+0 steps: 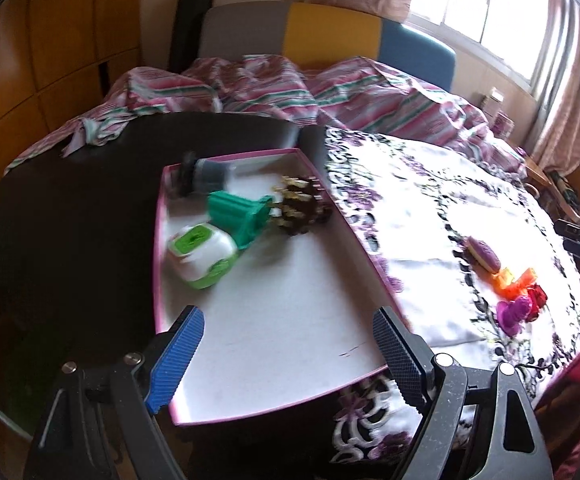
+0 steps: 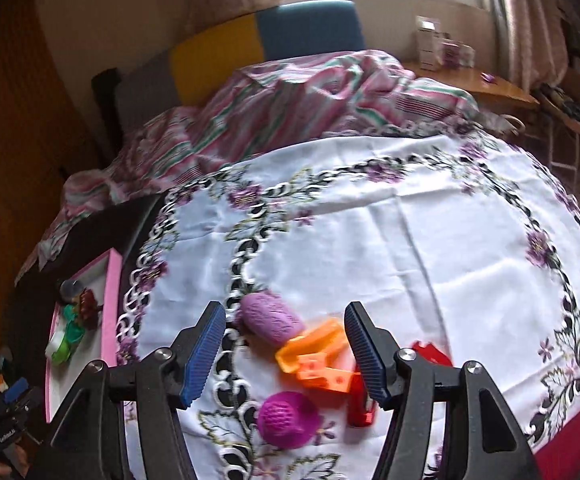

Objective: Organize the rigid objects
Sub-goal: 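Move the left gripper to the cloth and grasp the orange cube block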

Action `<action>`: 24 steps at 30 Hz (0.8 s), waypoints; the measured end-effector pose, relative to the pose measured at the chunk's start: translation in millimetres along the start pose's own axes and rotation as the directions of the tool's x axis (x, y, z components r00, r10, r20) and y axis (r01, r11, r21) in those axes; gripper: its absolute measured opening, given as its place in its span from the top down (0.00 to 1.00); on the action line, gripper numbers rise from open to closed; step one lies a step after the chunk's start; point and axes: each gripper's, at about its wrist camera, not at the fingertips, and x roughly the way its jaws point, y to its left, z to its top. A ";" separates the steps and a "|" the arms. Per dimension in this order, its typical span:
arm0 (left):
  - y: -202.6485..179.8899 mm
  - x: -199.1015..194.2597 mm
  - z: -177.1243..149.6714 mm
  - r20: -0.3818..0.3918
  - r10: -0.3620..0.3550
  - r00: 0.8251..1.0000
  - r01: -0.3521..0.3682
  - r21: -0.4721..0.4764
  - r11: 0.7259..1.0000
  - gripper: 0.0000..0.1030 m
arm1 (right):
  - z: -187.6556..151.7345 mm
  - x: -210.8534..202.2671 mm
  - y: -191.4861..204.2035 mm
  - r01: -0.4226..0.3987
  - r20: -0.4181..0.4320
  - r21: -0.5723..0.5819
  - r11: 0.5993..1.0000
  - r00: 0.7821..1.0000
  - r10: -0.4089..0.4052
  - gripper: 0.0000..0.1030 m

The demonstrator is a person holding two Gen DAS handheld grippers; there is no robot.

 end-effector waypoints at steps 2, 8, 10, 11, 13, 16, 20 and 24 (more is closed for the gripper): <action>-11.6 4.8 3.9 -0.017 -0.041 0.999 0.042 0.028 0.999 0.17 | -2.9 1.4 -16.9 0.009 0.004 0.057 0.998 1.000 -0.009 0.39; -56.0 17.5 11.8 -0.038 -0.102 0.994 0.106 0.127 0.986 0.17 | -10.4 7.6 -68.9 -0.103 0.018 0.337 0.936 0.995 0.103 0.39; -71.2 23.5 13.7 -0.052 -0.123 0.991 0.129 0.151 0.980 0.17 | -12.3 3.6 -76.9 -0.134 0.053 0.374 0.918 0.991 0.123 0.39; -81.1 27.7 14.9 -0.067 -0.147 0.987 0.156 0.161 0.975 0.17 | -13.1 3.1 -78.9 -0.147 0.062 0.385 0.911 0.989 0.134 0.39; -96.1 34.4 16.2 -0.096 -0.185 0.978 0.200 0.175 0.964 0.17 | -13.7 2.6 -80.2 -0.154 0.072 0.399 0.904 0.988 0.137 0.39; -119.2 44.2 17.2 -0.129 -0.220 0.967 0.243 0.205 0.948 0.17 | -13.3 3.5 -82.0 -0.172 0.077 0.407 0.897 0.985 0.154 0.39; -147.2 62.9 23.1 -0.200 -0.266 0.943 0.304 0.192 0.933 0.25 | -14.0 5.7 -83.6 -0.193 0.079 0.416 0.889 0.981 0.177 0.39; -171.3 73.5 28.1 -0.234 -0.288 0.929 0.335 0.190 0.923 0.30 | -15.7 5.6 -85.2 -0.210 0.086 0.420 0.883 0.978 0.192 0.39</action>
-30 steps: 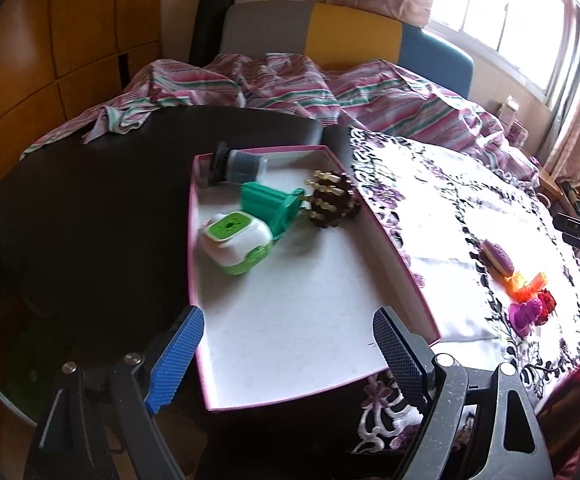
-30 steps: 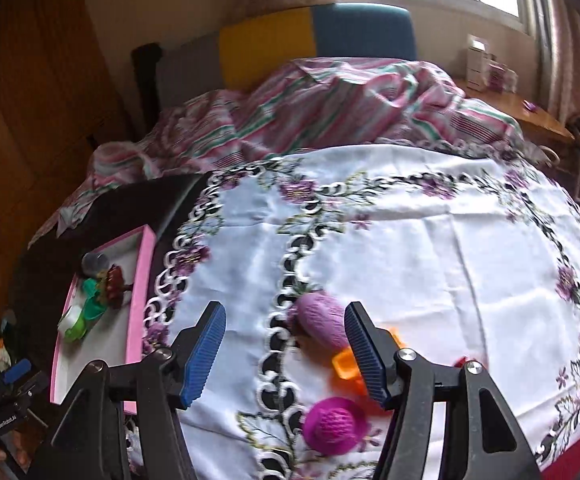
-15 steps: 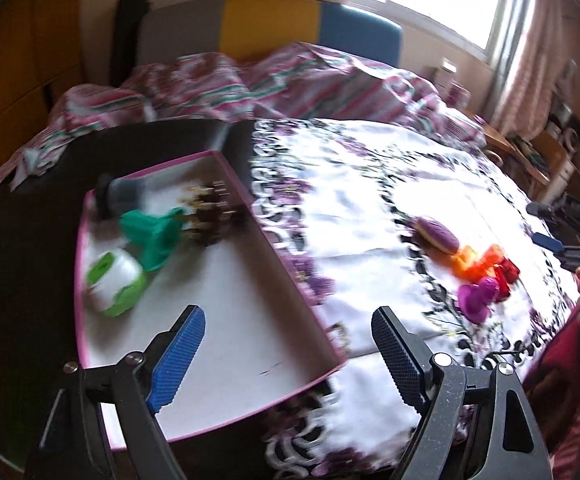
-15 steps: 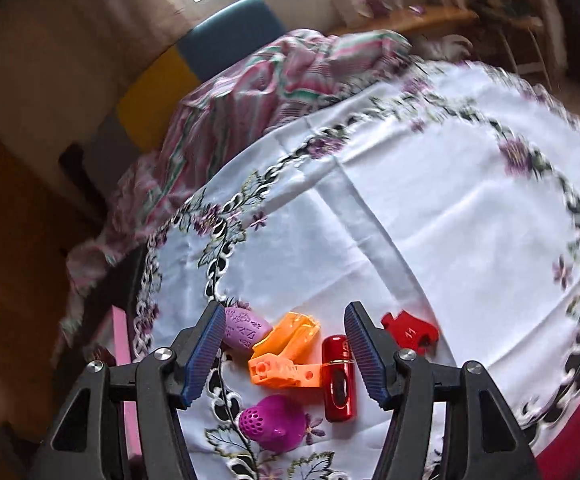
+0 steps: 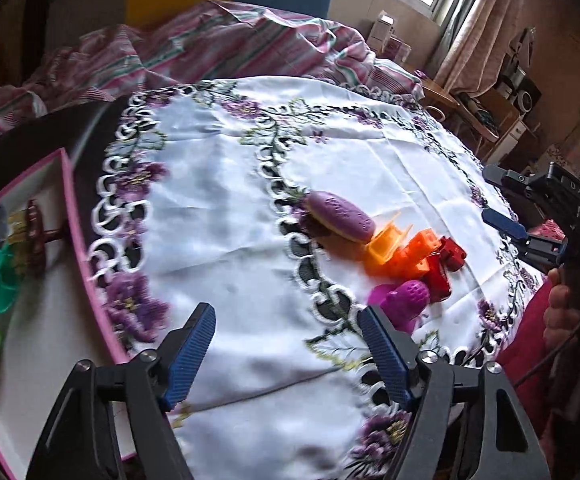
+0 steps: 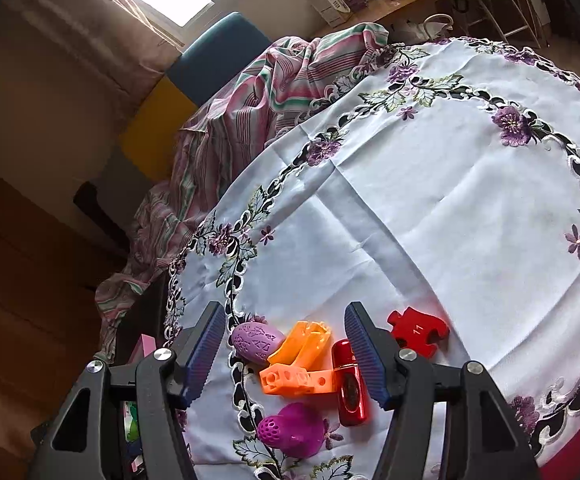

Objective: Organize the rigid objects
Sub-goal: 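Move the left gripper to the cloth and grasp the orange cube block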

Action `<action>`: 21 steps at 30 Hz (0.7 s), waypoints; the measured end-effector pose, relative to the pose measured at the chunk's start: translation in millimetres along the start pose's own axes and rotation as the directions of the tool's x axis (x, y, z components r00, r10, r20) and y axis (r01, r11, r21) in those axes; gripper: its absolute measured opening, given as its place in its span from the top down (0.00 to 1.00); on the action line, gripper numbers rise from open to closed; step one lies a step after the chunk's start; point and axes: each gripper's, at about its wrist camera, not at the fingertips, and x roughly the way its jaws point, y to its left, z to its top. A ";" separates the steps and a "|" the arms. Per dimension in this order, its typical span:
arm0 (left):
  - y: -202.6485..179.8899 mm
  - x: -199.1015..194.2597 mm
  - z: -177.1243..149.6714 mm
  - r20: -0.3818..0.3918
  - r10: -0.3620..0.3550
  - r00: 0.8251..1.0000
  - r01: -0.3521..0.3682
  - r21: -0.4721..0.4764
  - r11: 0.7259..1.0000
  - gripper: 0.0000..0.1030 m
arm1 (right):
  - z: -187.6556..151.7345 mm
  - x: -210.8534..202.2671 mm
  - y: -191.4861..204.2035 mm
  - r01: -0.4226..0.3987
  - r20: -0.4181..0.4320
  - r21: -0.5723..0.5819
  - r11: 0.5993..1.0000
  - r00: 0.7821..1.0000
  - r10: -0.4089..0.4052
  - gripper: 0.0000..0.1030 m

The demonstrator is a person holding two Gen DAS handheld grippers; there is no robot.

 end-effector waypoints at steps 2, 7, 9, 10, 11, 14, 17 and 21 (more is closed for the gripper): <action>-15.2 4.1 7.0 0.000 -0.019 1.000 0.019 0.037 0.999 0.31 | 0.2 -0.3 -1.2 -0.012 0.003 0.006 1.000 1.000 0.012 0.39; -57.3 14.4 26.0 0.022 -0.053 0.998 0.048 0.179 0.983 0.38 | 2.0 -2.7 -4.4 -0.030 0.016 0.024 0.999 0.999 0.029 0.39; -72.7 22.1 31.6 0.021 -0.068 0.998 0.061 0.228 0.972 0.39 | 2.2 -3.9 -5.3 -0.037 0.022 0.030 0.999 0.999 0.037 0.39; -80.3 26.1 34.1 0.019 -0.075 0.997 0.068 0.249 0.966 0.39 | 2.1 -4.8 -5.9 -0.043 0.027 0.033 0.999 0.999 0.042 0.39; -86.6 30.2 36.3 0.018 -0.082 0.996 0.074 0.266 0.961 0.39 | 2.3 -6.0 -6.9 -0.046 0.034 0.037 0.998 0.998 0.045 0.39; -106.7 45.8 40.4 0.009 -0.082 0.997 0.074 0.325 0.943 0.39 | 2.8 -8.1 -9.6 -0.050 0.049 0.055 0.997 0.998 0.047 0.39; -115.3 65.0 42.8 -0.021 -0.073 0.997 0.076 0.344 0.936 0.48 | 3.9 -8.3 -11.0 -0.058 0.054 0.063 0.996 0.997 0.055 0.39; -120.0 91.9 39.6 -0.072 -0.066 0.995 0.087 0.357 0.930 0.74 | 3.9 -8.5 -10.9 -0.063 0.056 0.065 0.996 0.997 0.059 0.39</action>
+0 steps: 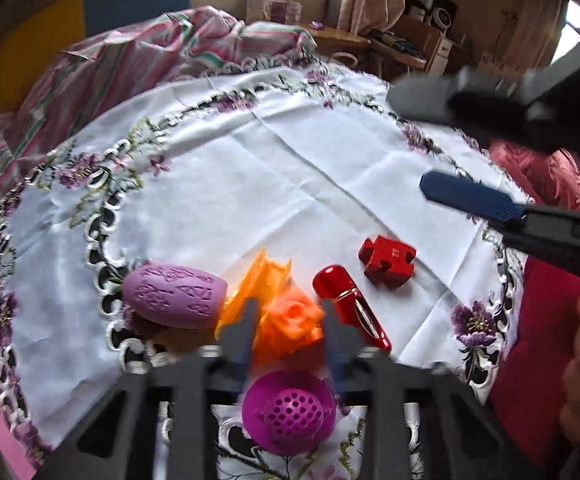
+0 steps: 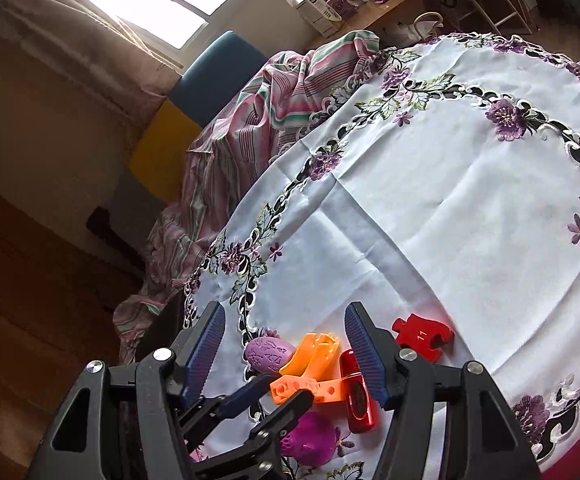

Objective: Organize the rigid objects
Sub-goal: 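Move the left gripper to the cloth and grasp the orange cube block, then lift the orange block with the left gripper while the right gripper grasps the purple oval sponge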

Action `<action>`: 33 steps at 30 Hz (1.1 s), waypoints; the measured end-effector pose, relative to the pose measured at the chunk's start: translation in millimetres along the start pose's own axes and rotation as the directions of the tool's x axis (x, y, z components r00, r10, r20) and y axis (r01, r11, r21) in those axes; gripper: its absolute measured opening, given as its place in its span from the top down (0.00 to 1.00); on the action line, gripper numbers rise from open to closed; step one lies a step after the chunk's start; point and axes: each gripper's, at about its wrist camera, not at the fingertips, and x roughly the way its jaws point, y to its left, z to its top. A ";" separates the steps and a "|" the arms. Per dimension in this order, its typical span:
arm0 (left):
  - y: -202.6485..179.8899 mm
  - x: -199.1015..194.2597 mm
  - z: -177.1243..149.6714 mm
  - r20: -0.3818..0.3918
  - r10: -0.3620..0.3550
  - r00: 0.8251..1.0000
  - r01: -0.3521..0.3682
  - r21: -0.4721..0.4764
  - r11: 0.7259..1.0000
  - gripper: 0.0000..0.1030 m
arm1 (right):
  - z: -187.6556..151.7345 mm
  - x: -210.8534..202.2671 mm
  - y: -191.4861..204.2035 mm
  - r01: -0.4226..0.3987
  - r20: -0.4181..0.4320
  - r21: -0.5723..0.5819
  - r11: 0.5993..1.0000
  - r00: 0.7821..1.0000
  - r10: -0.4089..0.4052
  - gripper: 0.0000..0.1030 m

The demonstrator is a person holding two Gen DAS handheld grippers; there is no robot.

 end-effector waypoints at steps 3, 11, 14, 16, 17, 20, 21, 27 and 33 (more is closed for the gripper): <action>4.6 -8.6 -1.8 0.034 -0.044 0.998 0.045 -0.029 0.999 0.74 | 0.7 -0.2 -1.6 0.000 0.004 0.007 1.000 1.000 0.000 0.39; 32.1 -63.0 -14.5 0.146 -0.137 0.980 0.157 -0.132 0.979 0.74 | 0.2 2.3 -1.7 0.020 -0.011 0.003 1.000 1.000 -0.020 0.39; 44.5 -78.4 -31.0 0.156 -0.118 0.981 0.143 -0.159 0.977 0.74 | -0.4 4.7 -0.2 0.034 -0.026 -0.007 0.999 0.999 -0.034 0.39; 51.3 -85.4 -46.7 0.152 -0.084 0.985 0.109 -0.165 0.980 0.74 | -1.2 6.9 1.5 0.047 -0.040 -0.019 0.999 0.998 -0.047 0.39; 53.3 -90.2 -56.8 0.149 -0.056 0.987 0.080 -0.161 0.984 0.74 | -1.5 8.3 2.2 0.053 -0.048 -0.024 0.998 0.997 -0.054 0.39; 57.3 -95.6 -83.2 0.131 -0.030 0.991 0.051 -0.157 0.986 0.74 | -3.0 12.3 5.5 0.073 -0.071 -0.048 0.996 0.995 -0.076 0.39; 58.4 -97.1 -93.2 0.123 -0.022 0.992 0.042 -0.162 0.986 0.74 | -3.5 13.8 6.4 0.082 -0.080 -0.056 0.995 0.993 -0.086 0.39; 63.7 -113.9 -138.3 0.111 -0.025 0.994 0.046 -0.199 0.979 0.74 | -11.5 31.9 30.9 0.127 -0.165 -0.213 0.969 0.973 -0.163 0.39; 72.1 -136.7 -151.4 0.143 -0.019 0.990 0.052 -0.229 0.972 0.74 | -34.9 74.3 82.9 0.090 -0.258 -0.467 0.879 0.937 -0.233 0.39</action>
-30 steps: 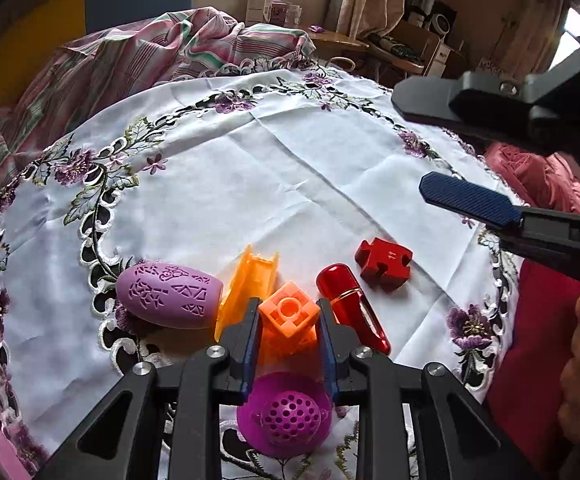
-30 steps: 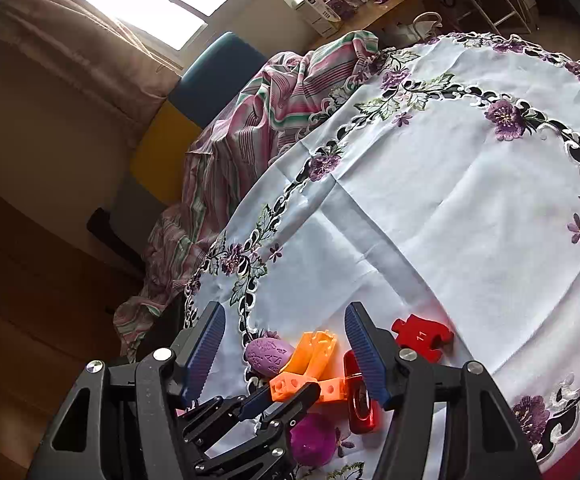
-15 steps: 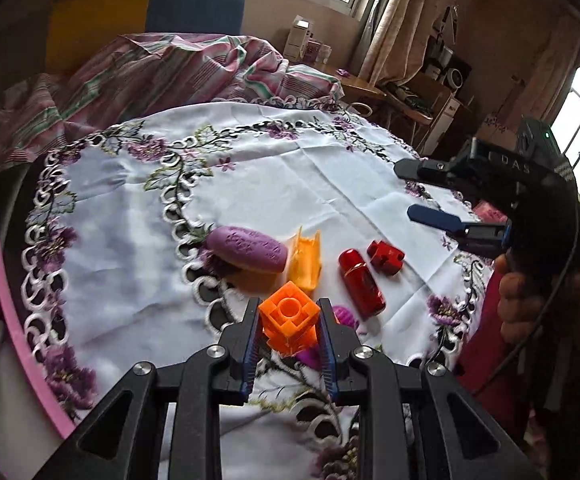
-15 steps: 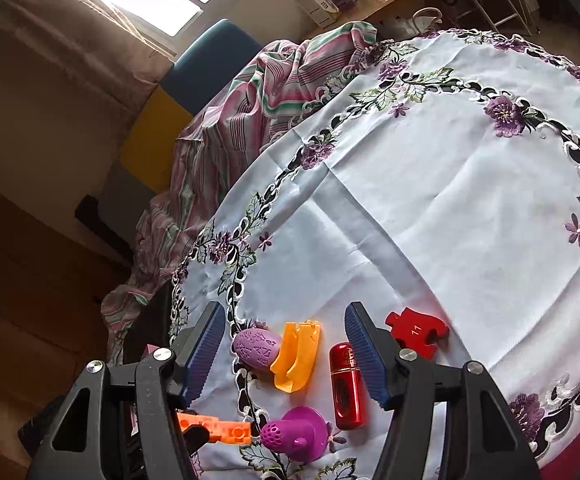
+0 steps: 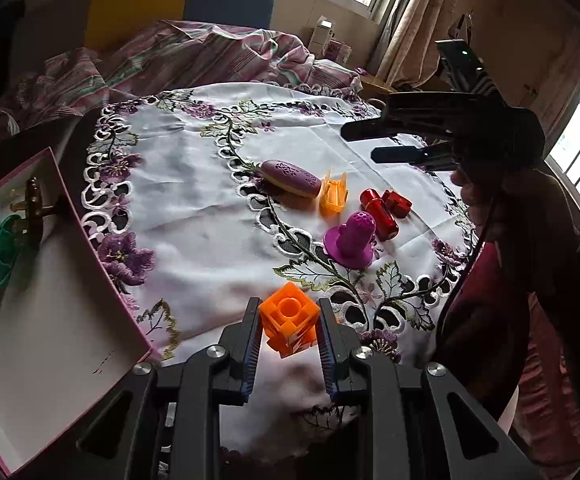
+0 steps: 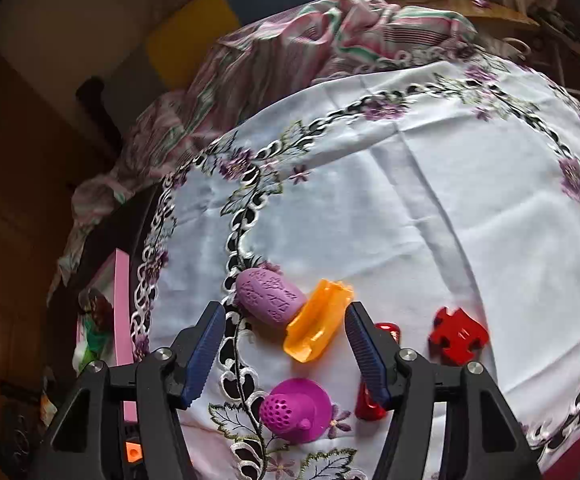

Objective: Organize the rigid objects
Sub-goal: 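Lift the orange block with the left gripper while the right gripper grasps the purple oval sponge, then carry the orange block into the tray and open the left gripper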

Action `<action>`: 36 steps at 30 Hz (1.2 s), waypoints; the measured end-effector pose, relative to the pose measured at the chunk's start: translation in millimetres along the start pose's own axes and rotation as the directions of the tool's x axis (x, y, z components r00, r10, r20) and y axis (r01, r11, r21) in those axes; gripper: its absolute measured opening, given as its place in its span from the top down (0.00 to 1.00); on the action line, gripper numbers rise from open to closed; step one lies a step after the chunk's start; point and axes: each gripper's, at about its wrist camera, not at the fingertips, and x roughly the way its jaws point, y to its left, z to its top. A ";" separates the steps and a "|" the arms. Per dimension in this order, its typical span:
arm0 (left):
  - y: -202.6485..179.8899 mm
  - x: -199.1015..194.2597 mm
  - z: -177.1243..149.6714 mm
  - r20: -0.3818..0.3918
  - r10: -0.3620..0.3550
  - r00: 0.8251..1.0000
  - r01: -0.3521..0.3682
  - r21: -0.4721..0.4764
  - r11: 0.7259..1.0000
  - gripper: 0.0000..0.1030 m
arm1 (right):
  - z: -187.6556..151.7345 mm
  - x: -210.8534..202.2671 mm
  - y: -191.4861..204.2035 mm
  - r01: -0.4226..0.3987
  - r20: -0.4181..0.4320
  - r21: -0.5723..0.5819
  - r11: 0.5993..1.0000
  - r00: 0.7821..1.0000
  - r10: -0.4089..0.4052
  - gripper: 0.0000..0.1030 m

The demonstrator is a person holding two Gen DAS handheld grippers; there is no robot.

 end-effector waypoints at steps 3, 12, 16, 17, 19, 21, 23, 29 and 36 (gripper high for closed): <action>5.2 -9.1 -0.9 0.018 0.001 1.000 -0.001 -0.018 1.000 0.74 | 8.2 25.6 31.6 0.047 -0.060 -0.161 0.986 0.997 -0.057 0.39; 20.2 -29.3 -6.7 0.057 0.019 0.998 -0.015 -0.070 0.997 0.74 | 16.1 95.8 55.5 0.158 -0.197 -0.384 0.910 0.949 -0.248 0.39; 23.9 -34.5 -8.7 0.063 0.024 0.998 -0.018 -0.087 0.996 0.74 | 10.0 115.7 38.2 0.176 -0.229 -0.342 0.923 0.937 -0.264 0.51; 24.6 -35.3 -9.5 0.063 0.029 0.998 -0.024 -0.090 0.996 0.74 | 7.2 113.3 35.9 0.160 -0.197 -0.332 0.929 0.952 -0.235 0.59; 25.6 -36.3 -10.6 0.062 0.045 0.997 -0.039 -0.094 0.995 0.74 | 3.1 111.3 35.2 0.160 -0.174 -0.347 0.924 0.957 -0.231 0.59; 26.9 -37.8 -10.5 0.065 0.062 0.996 -0.055 -0.106 0.993 0.74 | 2.0 111.6 34.2 0.160 -0.172 -0.355 0.921 0.957 -0.233 0.59; 27.5 -39.7 -10.0 0.068 0.080 0.995 -0.071 -0.116 0.991 0.74 | 2.3 110.7 30.4 0.150 -0.173 -0.345 0.926 0.960 -0.220 0.59; 32.9 -44.7 -11.9 0.058 0.134 0.989 -0.124 -0.147 0.981 0.74 | 1.4 110.0 29.6 0.147 -0.151 -0.359 0.922 0.965 -0.213 0.58; 34.3 -53.1 -15.0 0.072 0.174 0.982 -0.162 -0.150 0.975 0.74 | -7.5 113.1 42.2 0.184 -0.113 -0.427 0.886 0.961 -0.254 0.59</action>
